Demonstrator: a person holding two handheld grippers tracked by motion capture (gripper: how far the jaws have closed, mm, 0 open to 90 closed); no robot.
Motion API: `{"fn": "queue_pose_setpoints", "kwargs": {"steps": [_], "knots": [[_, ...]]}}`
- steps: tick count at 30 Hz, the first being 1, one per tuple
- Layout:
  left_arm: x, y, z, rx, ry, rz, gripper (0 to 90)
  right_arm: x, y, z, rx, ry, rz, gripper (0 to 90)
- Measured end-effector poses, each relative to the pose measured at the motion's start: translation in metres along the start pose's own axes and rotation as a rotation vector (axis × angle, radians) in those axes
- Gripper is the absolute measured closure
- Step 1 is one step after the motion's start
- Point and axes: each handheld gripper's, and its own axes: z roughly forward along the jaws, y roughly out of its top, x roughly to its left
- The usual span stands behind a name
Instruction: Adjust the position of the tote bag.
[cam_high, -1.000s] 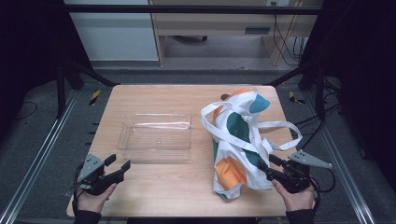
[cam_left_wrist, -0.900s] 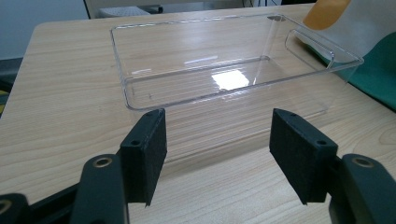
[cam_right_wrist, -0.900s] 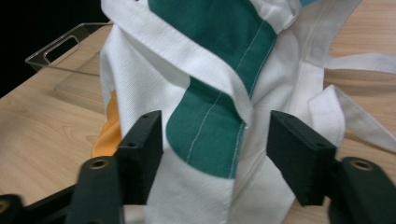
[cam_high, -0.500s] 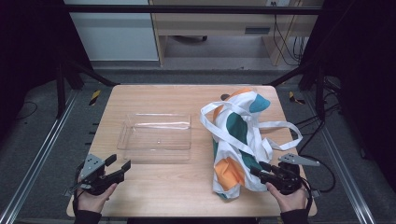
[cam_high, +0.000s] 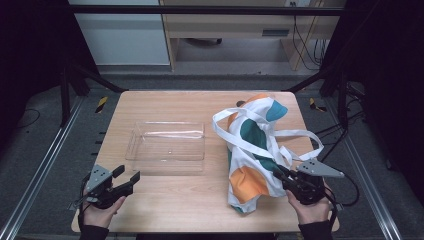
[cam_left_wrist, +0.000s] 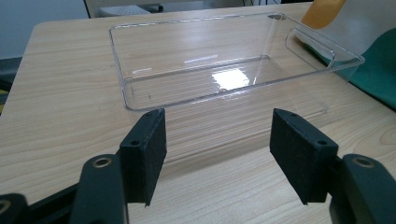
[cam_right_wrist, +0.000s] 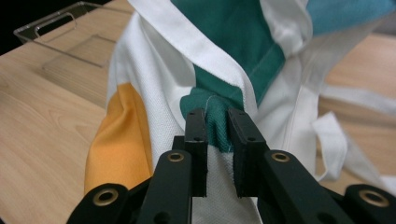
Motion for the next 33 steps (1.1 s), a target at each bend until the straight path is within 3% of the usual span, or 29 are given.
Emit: {"fn": "queue_pose_setpoints", "kwargs": {"steps": [3, 5, 8, 9, 12, 15, 18, 21, 23, 24, 25, 28, 29, 30, 31, 33], "knots": [[-0.001, 0.001, 0.0, 0.002, -0.004, -0.003, 36.4, 0.003, 0.012, -0.009, -0.051, 0.005, -0.036, 79.3], [-0.002, 0.002, 0.0, 0.001, -0.008, -0.005, 36.5, 0.003, 0.015, -0.013, -0.063, 0.016, -0.035, 79.2], [-0.004, 0.004, -0.001, -0.006, -0.014, -0.01, 36.3, 0.001, 0.012, -0.013, -0.059, 0.023, -0.03, 78.9], [-0.007, 0.007, -0.002, -0.019, -0.017, -0.006, 36.2, -0.002, 0.005, -0.008, -0.03, 0.041, -0.011, 78.0], [-0.009, 0.01, -0.003, -0.024, -0.017, 0.008, 36.1, -0.005, -0.002, -0.003, -0.008, 0.049, 0.008, 76.6], [-0.01, 0.009, -0.002, -0.019, -0.015, 0.017, 36.1, -0.011, -0.006, -0.004, -0.012, 0.064, 0.04, 72.6], [-0.009, 0.008, 0.0, -0.011, -0.012, 0.011, 36.2, -0.012, 0.001, -0.011, -0.045, 0.07, 0.039, 65.7], [-0.008, 0.008, 0.0, -0.01, -0.009, 0.011, 36.2, -0.014, 0.01, -0.018, -0.078, 0.078, 0.042, 64.8], [-0.007, 0.007, 0.0, -0.006, -0.007, 0.013, 36.3, -0.018, 0.027, -0.021, -0.143, 0.065, 0.057, 59.0], [-0.007, 0.007, 0.0, -0.006, -0.007, 0.013, 36.3, -0.018, 0.027, -0.021, -0.143, 0.065, 0.057, 59.0], [-0.007, 0.007, 0.001, -0.005, -0.006, 0.012, 36.3, -0.023, 0.037, -0.014, -0.163, 0.037, 0.055, 55.6], [-0.006, 0.006, 0.001, -0.003, -0.005, 0.015, 36.3, -0.032, 0.044, 0.0, -0.161, 0.01, 0.064, 53.9], [-0.006, 0.006, 0.001, -0.001, -0.003, 0.016, 36.3, -0.044, 0.048, 0.018, -0.15, -0.009, 0.097, 51.4], [-0.005, 0.006, 0.001, -0.001, -0.002, 0.015, 36.3, -0.044, 0.048, 0.018, -0.15, -0.009, 0.097, 51.4], [-0.005, 0.006, 0.002, 0.002, -0.001, 0.013, 36.3, -0.052, 0.048, 0.032, -0.133, -0.024, 0.1, 50.2], [-0.004, 0.005, 0.003, 0.006, 0.001, 0.011, 36.3, -0.055, 0.047, 0.04, -0.126, -0.031, 0.106, 48.5]]}}
